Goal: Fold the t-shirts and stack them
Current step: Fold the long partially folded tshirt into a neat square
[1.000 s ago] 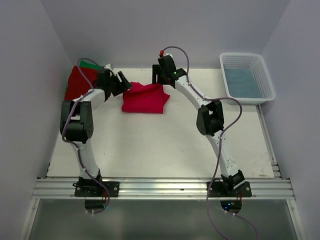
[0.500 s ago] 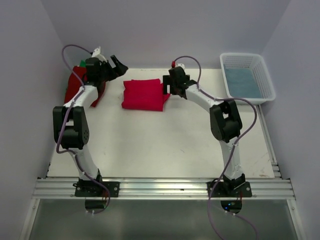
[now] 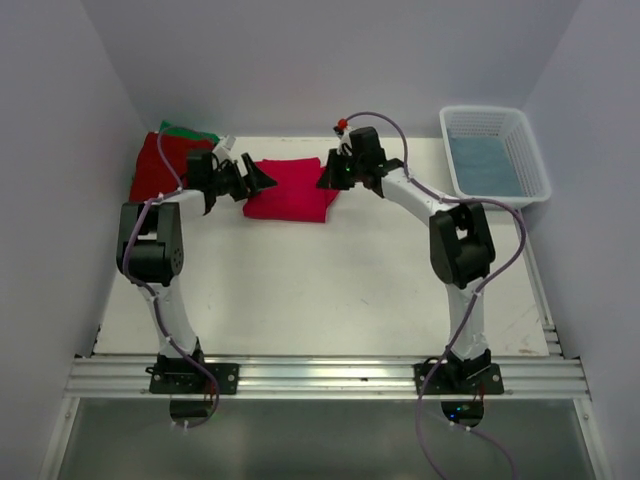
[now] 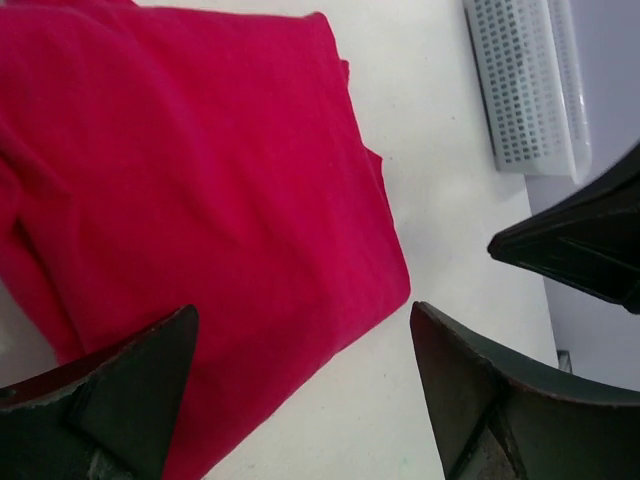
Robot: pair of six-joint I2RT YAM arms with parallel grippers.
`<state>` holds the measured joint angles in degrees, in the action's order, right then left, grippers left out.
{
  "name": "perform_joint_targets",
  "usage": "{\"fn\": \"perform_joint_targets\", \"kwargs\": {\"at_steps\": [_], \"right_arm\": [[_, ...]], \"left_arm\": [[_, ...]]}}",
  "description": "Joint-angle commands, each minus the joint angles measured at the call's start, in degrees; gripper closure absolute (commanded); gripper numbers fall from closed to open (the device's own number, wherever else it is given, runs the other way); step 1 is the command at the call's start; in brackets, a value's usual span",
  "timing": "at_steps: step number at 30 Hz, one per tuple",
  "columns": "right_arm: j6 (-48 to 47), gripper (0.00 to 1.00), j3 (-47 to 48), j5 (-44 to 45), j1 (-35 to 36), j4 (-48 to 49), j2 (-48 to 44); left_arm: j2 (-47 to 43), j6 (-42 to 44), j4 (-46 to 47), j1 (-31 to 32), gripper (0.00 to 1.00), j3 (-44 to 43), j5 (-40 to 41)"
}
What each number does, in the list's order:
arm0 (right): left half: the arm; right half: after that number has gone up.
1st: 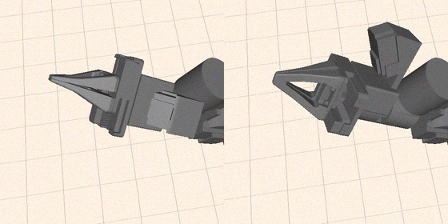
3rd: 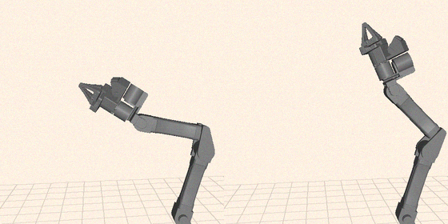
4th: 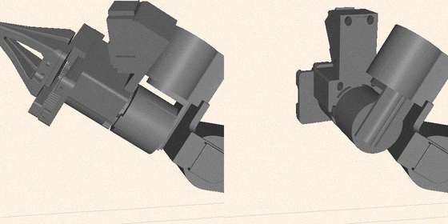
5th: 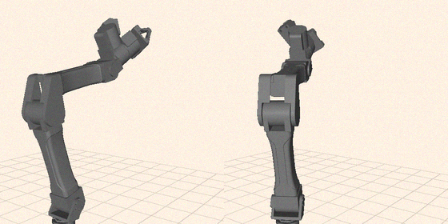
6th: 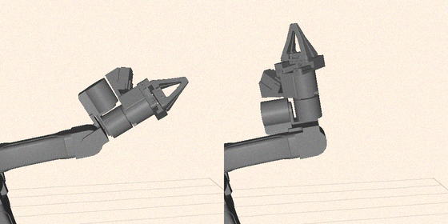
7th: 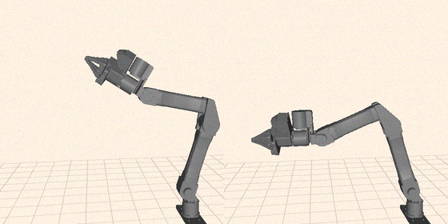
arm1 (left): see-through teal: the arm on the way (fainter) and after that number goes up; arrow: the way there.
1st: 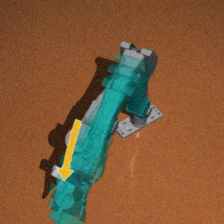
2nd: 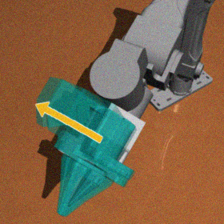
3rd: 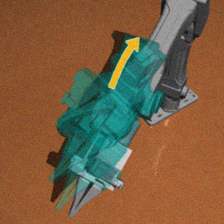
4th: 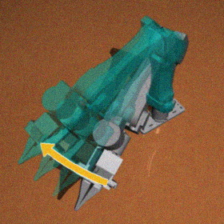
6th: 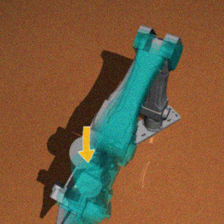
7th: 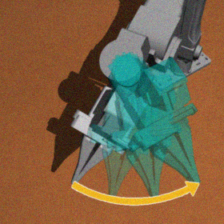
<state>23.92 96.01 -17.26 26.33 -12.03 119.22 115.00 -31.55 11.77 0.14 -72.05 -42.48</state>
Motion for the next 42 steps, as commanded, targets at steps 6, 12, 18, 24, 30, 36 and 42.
{"fn": "perform_joint_targets", "kwargs": {"at_steps": [6,12,18,24,30,36,42], "right_arm": [[12.63,1.00,13.23,-24.58,-0.49,7.02,13.84],[15.46,1.00,21.41,-19.67,-0.05,3.08,22.89],[10.29,1.00,18.44,-12.99,1.18,-2.11,24.31],[4.65,1.00,-0.26,-5.78,3.37,-1.60,11.96],[2.27,1.00,-20.66,-2.70,4.96,1.75,0.24],[0.95,1.00,-34.56,-1.21,8.03,1.57,-11.28],[0.60,1.00,-36.16,-3.83,9.01,-0.53,-19.63]], "left_arm": [[2.24,-10.01,17.31,-1.37,0.12,6.13,-8.50],[4.88,-13.71,22.50,-1.02,0.16,9.65,-7.71],[3.75,-14.15,21.37,1.33,0.18,12.46,-4.91],[-4.41,-15.91,24.26,6.78,0.20,26.41,0.27],[-16.37,-15.29,23.22,14.78,0.22,42.24,3.27],[-36.37,-18.37,19.54,19.89,0.23,58.76,7.31],[-56.18,-15.48,4.50,19.98,0.21,59.49,13.38]]}}
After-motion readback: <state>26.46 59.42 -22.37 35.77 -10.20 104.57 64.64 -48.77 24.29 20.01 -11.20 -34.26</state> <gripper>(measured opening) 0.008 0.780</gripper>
